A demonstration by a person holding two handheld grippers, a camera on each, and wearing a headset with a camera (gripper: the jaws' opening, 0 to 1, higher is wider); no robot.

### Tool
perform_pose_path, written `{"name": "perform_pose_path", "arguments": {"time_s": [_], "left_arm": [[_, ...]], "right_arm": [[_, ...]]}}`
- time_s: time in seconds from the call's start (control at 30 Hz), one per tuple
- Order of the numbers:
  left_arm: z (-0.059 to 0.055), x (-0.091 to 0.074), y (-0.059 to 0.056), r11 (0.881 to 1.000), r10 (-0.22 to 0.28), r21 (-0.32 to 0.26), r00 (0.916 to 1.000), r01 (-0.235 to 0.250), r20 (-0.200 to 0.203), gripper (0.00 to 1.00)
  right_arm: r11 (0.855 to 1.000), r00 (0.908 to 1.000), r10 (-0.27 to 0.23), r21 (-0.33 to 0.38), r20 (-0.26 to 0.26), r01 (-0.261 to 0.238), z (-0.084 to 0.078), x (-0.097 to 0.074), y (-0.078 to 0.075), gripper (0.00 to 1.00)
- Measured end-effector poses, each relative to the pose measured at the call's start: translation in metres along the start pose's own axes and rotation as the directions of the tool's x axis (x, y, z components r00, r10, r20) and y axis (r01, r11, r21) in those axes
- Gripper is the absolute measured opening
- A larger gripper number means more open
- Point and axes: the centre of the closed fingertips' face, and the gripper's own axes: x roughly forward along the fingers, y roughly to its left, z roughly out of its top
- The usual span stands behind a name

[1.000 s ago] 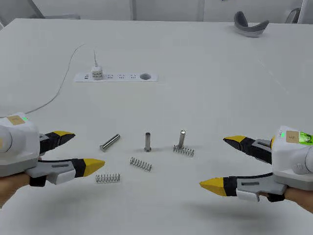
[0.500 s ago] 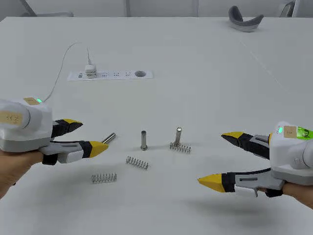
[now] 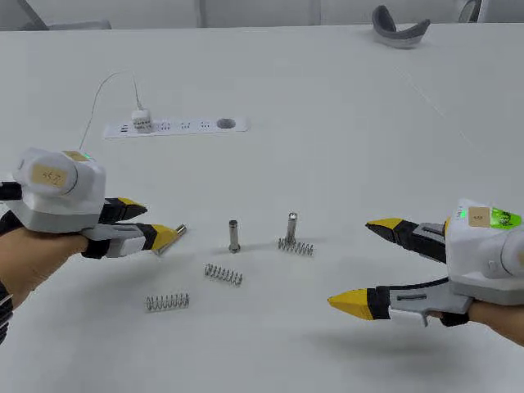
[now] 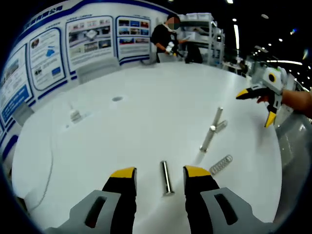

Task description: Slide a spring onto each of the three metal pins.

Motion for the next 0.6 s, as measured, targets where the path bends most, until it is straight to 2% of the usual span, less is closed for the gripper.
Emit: {"name": "perform_pose_path", "arguments": {"time_s": [0.13, 0.37, 0.6], "left_arm": [[-0.004, 0.007, -0.002, 1.000, -0.013, 0.012, 0.9984, 0.014, -0.054, 0.37], [-0.005, 0.014, 0.000, 0.999, -0.013, 0.028, 0.9940, 0.016, -0.108, 0.29], [-0.006, 0.020, -0.002, 0.998, -0.018, 0.056, 0.9870, 0.027, -0.160, 0.21]], "right_arm": [[1.000, 1.0000, -0.001, 0.001, -0.002, 0.001, -0.001, -0.001, 0.000, 0.79], [1.000, 1.0000, -0.002, 0.003, -0.005, 0.002, -0.003, -0.001, -0.002, 0.79], [1.000, 1.0000, -0.007, 0.006, -0.005, 0.007, -0.003, -0.001, -0.004, 0.79]]}}
